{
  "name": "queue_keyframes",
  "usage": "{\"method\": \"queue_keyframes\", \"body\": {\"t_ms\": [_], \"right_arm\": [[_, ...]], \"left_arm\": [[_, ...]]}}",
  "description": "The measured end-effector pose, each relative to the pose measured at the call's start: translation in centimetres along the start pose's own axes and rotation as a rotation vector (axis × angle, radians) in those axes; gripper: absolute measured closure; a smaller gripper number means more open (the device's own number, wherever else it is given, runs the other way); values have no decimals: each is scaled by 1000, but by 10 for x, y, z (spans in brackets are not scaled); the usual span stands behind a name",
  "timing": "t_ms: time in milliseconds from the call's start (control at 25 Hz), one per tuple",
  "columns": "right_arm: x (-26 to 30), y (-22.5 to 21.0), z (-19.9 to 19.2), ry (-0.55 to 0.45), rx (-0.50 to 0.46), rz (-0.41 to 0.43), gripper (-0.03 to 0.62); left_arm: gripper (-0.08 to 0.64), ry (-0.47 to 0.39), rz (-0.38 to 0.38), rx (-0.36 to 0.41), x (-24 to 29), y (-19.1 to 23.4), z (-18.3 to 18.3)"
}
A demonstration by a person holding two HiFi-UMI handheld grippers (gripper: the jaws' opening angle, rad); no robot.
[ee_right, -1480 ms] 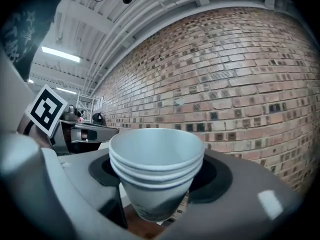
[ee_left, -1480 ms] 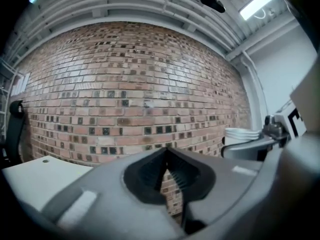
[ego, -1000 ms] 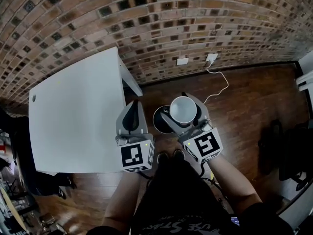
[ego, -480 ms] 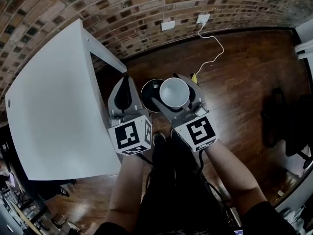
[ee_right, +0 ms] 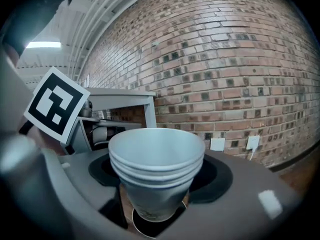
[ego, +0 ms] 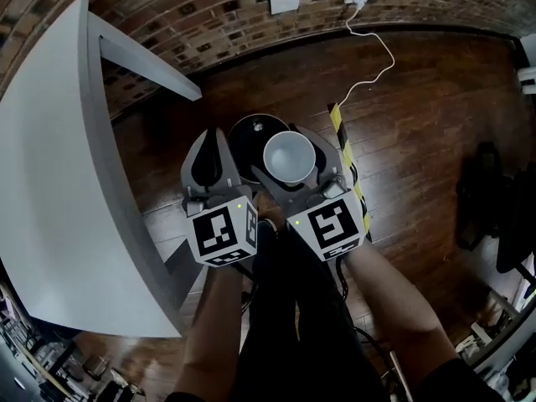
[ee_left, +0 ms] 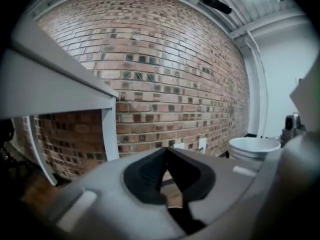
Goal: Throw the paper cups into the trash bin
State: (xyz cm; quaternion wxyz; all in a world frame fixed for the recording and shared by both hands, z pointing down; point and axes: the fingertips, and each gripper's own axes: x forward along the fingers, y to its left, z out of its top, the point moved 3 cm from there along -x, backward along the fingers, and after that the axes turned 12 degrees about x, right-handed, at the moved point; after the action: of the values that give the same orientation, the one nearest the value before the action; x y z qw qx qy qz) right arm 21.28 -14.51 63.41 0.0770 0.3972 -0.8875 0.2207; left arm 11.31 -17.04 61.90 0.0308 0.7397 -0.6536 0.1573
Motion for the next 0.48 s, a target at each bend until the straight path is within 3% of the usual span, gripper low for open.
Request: {"method": "queue_keyframes", "body": {"t_ms": [480], "right_arm": [[53,-42,-93,120,68,-15,236]], "left_arm": [[555,130,1,-28,33,4,-85]]}}
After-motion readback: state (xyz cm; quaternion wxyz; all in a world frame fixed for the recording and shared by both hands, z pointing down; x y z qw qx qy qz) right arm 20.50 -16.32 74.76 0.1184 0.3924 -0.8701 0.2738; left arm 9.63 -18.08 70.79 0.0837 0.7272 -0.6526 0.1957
